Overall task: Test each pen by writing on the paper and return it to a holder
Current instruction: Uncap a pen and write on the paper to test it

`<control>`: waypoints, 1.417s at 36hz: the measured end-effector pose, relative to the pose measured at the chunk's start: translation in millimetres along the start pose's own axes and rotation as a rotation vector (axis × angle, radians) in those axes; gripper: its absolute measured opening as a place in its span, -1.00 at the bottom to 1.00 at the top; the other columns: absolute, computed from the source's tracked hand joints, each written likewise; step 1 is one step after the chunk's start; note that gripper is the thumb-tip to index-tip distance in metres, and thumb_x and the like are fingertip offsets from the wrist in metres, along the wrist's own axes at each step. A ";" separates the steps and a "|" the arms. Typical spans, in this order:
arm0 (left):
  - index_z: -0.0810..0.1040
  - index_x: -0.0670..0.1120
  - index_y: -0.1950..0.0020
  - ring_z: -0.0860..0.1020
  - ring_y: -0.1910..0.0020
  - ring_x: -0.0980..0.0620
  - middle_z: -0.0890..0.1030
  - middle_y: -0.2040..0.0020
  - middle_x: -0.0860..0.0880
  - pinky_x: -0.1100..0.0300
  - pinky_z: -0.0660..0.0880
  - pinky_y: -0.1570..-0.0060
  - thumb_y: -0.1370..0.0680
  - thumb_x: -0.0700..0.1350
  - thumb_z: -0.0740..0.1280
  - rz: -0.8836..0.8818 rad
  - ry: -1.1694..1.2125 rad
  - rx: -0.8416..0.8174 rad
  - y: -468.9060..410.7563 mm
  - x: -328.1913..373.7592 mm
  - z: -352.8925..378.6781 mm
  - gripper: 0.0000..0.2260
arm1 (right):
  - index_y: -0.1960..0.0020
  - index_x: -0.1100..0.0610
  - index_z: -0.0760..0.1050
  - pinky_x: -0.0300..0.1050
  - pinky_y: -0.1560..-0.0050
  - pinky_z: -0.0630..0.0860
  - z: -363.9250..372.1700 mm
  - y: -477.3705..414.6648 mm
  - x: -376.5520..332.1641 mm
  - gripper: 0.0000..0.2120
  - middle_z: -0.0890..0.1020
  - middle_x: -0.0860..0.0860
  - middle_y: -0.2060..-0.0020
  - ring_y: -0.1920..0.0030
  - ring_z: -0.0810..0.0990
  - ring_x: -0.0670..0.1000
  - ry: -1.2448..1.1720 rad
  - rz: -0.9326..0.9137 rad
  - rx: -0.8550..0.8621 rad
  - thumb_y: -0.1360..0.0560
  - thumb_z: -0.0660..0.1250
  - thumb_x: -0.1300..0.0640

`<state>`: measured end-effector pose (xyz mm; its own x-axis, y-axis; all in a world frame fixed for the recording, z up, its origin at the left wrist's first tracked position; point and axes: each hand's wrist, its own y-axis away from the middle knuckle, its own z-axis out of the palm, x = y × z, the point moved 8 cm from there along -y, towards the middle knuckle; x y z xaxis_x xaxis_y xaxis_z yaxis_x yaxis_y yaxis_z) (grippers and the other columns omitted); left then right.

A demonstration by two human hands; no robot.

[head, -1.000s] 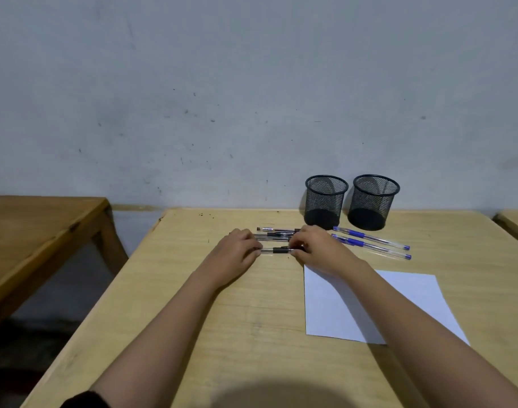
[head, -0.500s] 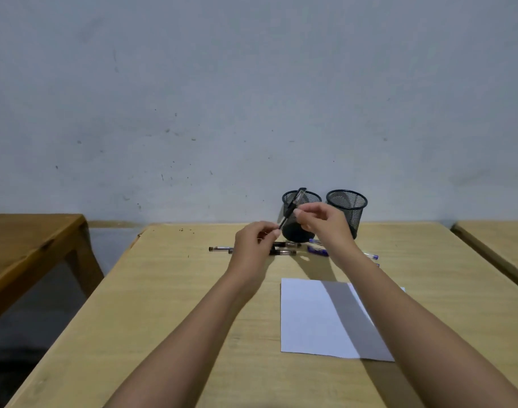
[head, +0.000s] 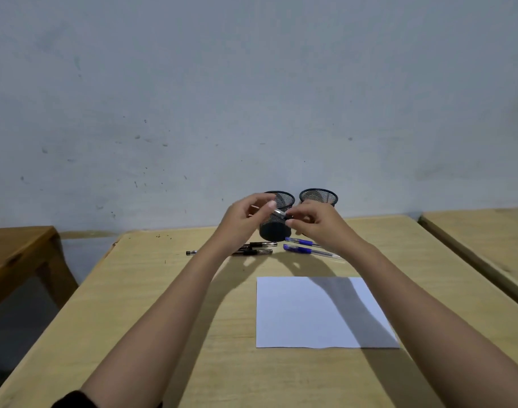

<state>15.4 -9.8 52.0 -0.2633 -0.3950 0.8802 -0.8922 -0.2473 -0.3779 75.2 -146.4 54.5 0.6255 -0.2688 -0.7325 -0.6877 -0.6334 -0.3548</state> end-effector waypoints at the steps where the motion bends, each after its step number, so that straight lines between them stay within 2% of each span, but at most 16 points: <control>1: 0.59 0.03 -0.03 0.57 0.20 0.14 0.62 0.12 -0.02 0.21 0.52 0.03 -0.54 -0.09 0.32 -0.002 -0.034 -0.024 0.2 -0.3 2.2 -0.90 | 0.00 0.12 0.63 -0.13 0.09 0.47 0.9 1.4 -1.0 -0.87 0.50 -0.09 0.23 0.20 0.56 0.05 0.017 -0.004 -0.028 -0.46 0.38 0.19; 4: 0.62 -0.01 0.11 0.57 0.23 0.11 0.64 0.16 -0.10 0.13 0.52 0.06 -0.51 -0.14 0.37 -0.012 -0.063 -0.069 4.2 -4.6 5.7 -0.95 | 0.10 0.00 0.65 -0.06 0.09 0.50 -0.3 5.3 -4.8 -0.90 0.59 -0.07 0.25 0.17 0.60 0.12 0.041 -0.004 -0.073 -0.43 0.42 0.18; 6: 0.62 -0.03 0.14 0.57 0.27 0.16 0.64 0.19 -0.08 0.23 0.52 0.10 -0.50 -0.17 0.38 -0.009 -0.047 -0.040 6.9 -8.2 0.3 -0.94 | 0.21 -0.11 0.63 -0.03 0.12 0.52 -5.3 6.6 -2.2 -0.84 0.65 -0.02 0.28 0.21 0.61 0.12 0.031 0.026 -0.084 -0.40 0.46 0.16; 8: 0.62 -0.08 0.12 0.58 0.27 0.18 0.63 0.19 -0.06 0.29 0.52 0.10 -0.50 -0.19 0.37 -0.011 0.001 0.022 8.8 -13.5 -9.9 -0.96 | 0.22 -0.08 0.64 -0.06 0.21 0.52 -12.7 7.7 4.0 -0.86 0.65 -0.04 0.37 0.34 0.57 -0.01 -0.025 0.060 -0.092 -0.38 0.48 0.17; 10: 0.63 -0.06 0.13 0.58 0.26 0.15 0.64 0.22 -0.04 0.28 0.53 0.07 -0.50 -0.21 0.37 -0.019 0.050 0.075 11.3 -18.4 -19.6 -0.93 | 0.18 0.06 0.67 -0.21 0.30 0.50 -20.7 8.6 10.9 -0.94 0.64 -0.06 0.41 0.38 0.55 -0.12 -0.124 0.093 -0.065 -0.37 0.49 0.19; 13: 0.64 -0.05 0.15 0.59 0.26 0.12 0.65 0.26 0.03 0.30 0.53 0.09 -0.49 -0.25 0.37 -0.022 0.132 0.111 14.4 -22.0 -22.6 -0.88 | 0.14 0.19 0.65 -0.30 0.28 0.52 -29.5 12.6 22.0 -0.90 0.63 0.08 0.31 0.34 0.58 -0.09 -0.391 0.157 0.072 -0.34 0.49 0.24; 17: 0.63 -0.08 0.11 0.60 0.26 0.14 0.65 0.22 -0.02 0.33 0.52 0.10 -0.49 -0.26 0.37 -0.018 0.180 0.117 15.4 -18.1 -13.2 -0.90 | 0.14 0.21 0.58 -0.35 0.25 0.56 -11.3 15.1 31.7 -0.90 0.65 0.00 0.35 0.33 0.63 -0.11 -0.887 0.257 0.222 -0.36 0.44 0.32; 21: 0.64 -0.10 0.05 0.59 0.27 0.15 0.65 0.23 -0.03 0.30 0.54 0.07 -0.49 -0.28 0.36 0.000 0.149 0.068 15.8 -14.8 -2.4 -0.88 | 0.13 0.20 0.54 -0.39 0.25 0.55 14.0 11.6 25.7 -0.93 0.62 -0.02 0.35 0.35 0.61 -0.15 -1.086 0.279 0.237 -0.46 0.33 0.35; 29: 0.63 -0.16 0.00 0.59 0.33 0.21 0.65 0.20 -0.10 0.35 0.54 0.14 -0.50 -0.26 0.35 -0.016 0.004 0.065 17.3 -14.1 -8.6 -0.89 | 0.20 0.24 0.53 -0.38 0.25 0.53 17.7 0.9 23.7 -0.89 0.55 -0.01 0.42 0.43 0.54 -0.15 -0.920 0.263 0.233 -0.50 0.30 0.30; 31: 0.63 -0.18 -0.01 0.58 0.35 0.24 0.66 0.26 -0.03 0.39 0.52 0.18 -0.51 -0.25 0.35 -0.013 -0.002 0.071 16.9 -10.6 -14.1 -0.88 | 0.20 0.24 0.52 -0.38 0.28 0.51 16.3 -1.2 20.0 -0.89 0.54 -0.01 0.42 0.45 0.53 -0.16 -0.920 0.265 0.248 -0.51 0.29 0.31; 33: 0.62 -0.20 -0.04 0.57 0.37 0.27 0.65 0.34 0.11 0.43 0.50 0.22 -0.52 -0.24 0.32 -0.031 0.026 0.162 20.5 -14.5 -41.4 -0.86 | 0.20 0.23 0.51 -0.39 0.33 0.48 -2.0 1.9 32.1 -0.88 0.56 -0.03 0.44 0.47 0.51 -0.17 -1.011 0.293 0.365 -0.51 0.28 0.33; 35: 0.61 -0.24 -0.06 0.58 0.35 0.27 0.65 0.36 0.11 0.45 0.50 0.22 -0.53 -0.23 0.31 -0.069 0.050 0.289 30.2 -27.3 -85.0 -0.84 | 0.18 0.23 0.51 -0.42 0.32 0.49 -34.2 11.8 54.5 -0.89 0.60 -0.09 0.48 0.47 0.52 -0.19 -1.101 0.311 0.516 -0.51 0.27 0.33; 37: 0.62 -0.22 -0.03 0.59 0.33 0.24 0.66 0.36 0.11 0.44 0.51 0.20 -0.52 -0.23 0.33 -0.103 0.008 0.303 41.8 -39.6 -111.0 -0.86 | 0.17 0.22 0.51 -0.43 0.28 0.50 -58.7 22.7 69.5 -0.91 0.62 -0.10 0.47 0.44 0.55 -0.19 -1.099 0.308 0.585 -0.51 0.28 0.32; 42: 0.66 -0.09 0.10 0.60 0.24 0.14 0.67 0.24 0.04 0.35 0.52 0.13 -0.46 -0.22 0.42 -0.173 -0.140 0.152 46.9 -62.0 -74.9 -0.93 | 0.29 0.18 0.47 -0.40 0.30 0.52 -34.3 24.6 53.3 -0.82 0.60 -0.09 0.49 0.44 0.58 -0.16 -0.990 0.279 0.463 -0.46 0.33 0.36; 45: 0.66 -0.06 0.14 0.57 0.22 0.15 0.66 0.19 0.00 0.36 0.46 0.16 -0.45 -0.23 0.43 -0.205 -0.115 0.160 57.7 -78.4 -47.1 -0.92 | 0.37 0.15 0.43 -0.38 0.33 0.53 -16.0 26.7 52.5 -0.73 0.60 -0.06 0.50 0.45 0.58 -0.13 -0.940 0.274 0.441 -0.42 0.36 0.39; 51: 0.67 -0.12 0.01 0.55 0.13 0.24 0.63 0.12 0.07 0.58 0.37 0.14 -0.46 -0.18 0.42 -0.169 -0.320 0.142 75.0 -95.0 -37.1 -0.87 | 0.32 0.17 0.42 -0.36 0.38 0.51 4.0 33.6 65.9 -0.78 0.57 -0.05 0.54 0.49 0.54 -0.13 -0.857 0.343 0.414 -0.44 0.35 0.36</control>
<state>-40.1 42.0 -49.3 0.0314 -0.5888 0.8077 -0.8479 -0.4436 -0.2904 91.9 -182.4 -8.0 0.0063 0.3260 -0.9454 -0.9563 -0.2743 -0.1009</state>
